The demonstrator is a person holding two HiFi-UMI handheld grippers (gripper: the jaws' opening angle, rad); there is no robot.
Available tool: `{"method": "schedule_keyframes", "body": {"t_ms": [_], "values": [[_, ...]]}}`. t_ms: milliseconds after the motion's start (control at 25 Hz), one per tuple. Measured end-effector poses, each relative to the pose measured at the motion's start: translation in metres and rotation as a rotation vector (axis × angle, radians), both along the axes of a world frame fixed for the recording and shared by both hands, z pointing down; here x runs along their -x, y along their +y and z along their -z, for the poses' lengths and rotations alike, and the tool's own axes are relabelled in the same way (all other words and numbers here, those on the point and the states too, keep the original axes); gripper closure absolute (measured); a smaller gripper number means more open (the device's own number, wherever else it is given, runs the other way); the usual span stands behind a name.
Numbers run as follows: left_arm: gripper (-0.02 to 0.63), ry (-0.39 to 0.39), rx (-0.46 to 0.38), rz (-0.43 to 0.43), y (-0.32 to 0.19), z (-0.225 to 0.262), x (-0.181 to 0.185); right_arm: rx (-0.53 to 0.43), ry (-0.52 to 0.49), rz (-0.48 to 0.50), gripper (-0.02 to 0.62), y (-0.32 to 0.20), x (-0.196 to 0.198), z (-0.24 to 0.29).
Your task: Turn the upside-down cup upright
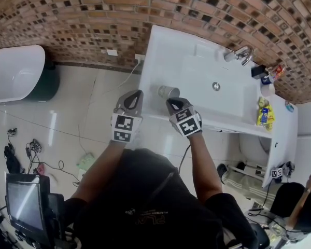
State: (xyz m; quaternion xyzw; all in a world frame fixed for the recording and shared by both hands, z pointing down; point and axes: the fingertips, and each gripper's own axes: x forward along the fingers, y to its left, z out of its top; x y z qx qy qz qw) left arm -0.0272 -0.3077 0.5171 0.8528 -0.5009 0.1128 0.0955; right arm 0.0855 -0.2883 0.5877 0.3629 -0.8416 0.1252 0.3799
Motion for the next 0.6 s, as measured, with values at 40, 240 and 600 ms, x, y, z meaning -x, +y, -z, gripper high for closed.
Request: {"method": "schedule_keyframes", "body": {"t_ms": [40,240,600], "values": [[0.607,0.002,-0.001,0.001,0.001,0.001,0.000,0.006,0.052,0.033,0.574,0.003,0.001,-0.001],[0.607,0.009,-0.002,0.009,0.003,0.002,0.001,0.014,0.230,0.165,0.574,0.005,0.009,0.001],[0.607,0.018,0.000,0.032,0.002,0.005,0.008,0.093,0.470,0.384,0.573,0.015,0.020,-0.015]]}}
